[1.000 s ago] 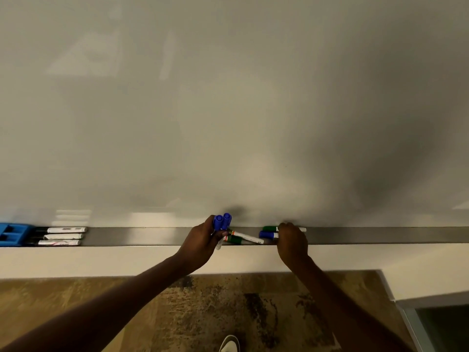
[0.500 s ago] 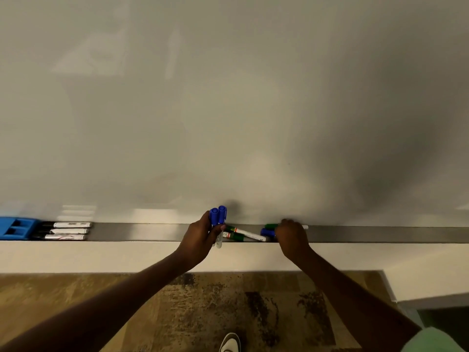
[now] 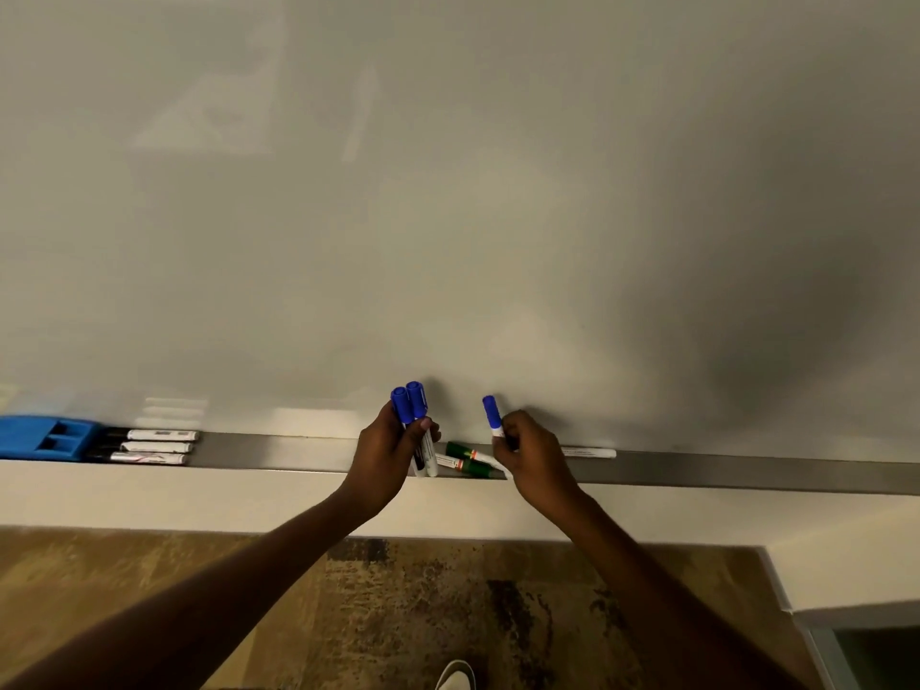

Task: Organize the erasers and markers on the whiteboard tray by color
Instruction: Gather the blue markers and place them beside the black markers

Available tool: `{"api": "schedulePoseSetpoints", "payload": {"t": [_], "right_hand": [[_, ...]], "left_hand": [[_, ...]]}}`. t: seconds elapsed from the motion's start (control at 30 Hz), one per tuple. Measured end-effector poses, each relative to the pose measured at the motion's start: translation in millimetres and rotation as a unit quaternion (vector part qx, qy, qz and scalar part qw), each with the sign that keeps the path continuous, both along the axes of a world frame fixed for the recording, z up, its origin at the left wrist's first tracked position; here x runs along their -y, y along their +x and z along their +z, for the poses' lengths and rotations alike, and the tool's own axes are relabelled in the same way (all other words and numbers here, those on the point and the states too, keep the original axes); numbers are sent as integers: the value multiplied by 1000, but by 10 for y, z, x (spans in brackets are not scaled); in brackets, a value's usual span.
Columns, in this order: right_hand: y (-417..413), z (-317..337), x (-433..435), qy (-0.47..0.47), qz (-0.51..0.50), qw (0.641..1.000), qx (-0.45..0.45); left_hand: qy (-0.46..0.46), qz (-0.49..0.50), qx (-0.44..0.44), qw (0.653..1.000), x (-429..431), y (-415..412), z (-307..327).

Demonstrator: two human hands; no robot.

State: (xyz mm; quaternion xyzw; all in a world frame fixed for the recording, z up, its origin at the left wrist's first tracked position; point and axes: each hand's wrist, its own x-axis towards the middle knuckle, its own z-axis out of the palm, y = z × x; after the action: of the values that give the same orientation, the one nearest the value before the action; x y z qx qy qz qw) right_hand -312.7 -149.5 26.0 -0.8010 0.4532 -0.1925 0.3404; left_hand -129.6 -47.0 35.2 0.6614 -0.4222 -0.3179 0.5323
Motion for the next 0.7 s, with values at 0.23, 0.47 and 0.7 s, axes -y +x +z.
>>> {"api": "schedulePoseSetpoints", "payload": {"t": [0.23,0.47,0.7], "right_hand": [[415,105,-229,88,-3,984,157],[757,173,-381,101,10,978,185],[1036,139,-535,143,27,969,199]], "left_hand": [[-19,30,-10,999,-22,57,46],[-37,90,-23,995,-48,87,84],[-24,153,-31,987,-130,193,79]]}}
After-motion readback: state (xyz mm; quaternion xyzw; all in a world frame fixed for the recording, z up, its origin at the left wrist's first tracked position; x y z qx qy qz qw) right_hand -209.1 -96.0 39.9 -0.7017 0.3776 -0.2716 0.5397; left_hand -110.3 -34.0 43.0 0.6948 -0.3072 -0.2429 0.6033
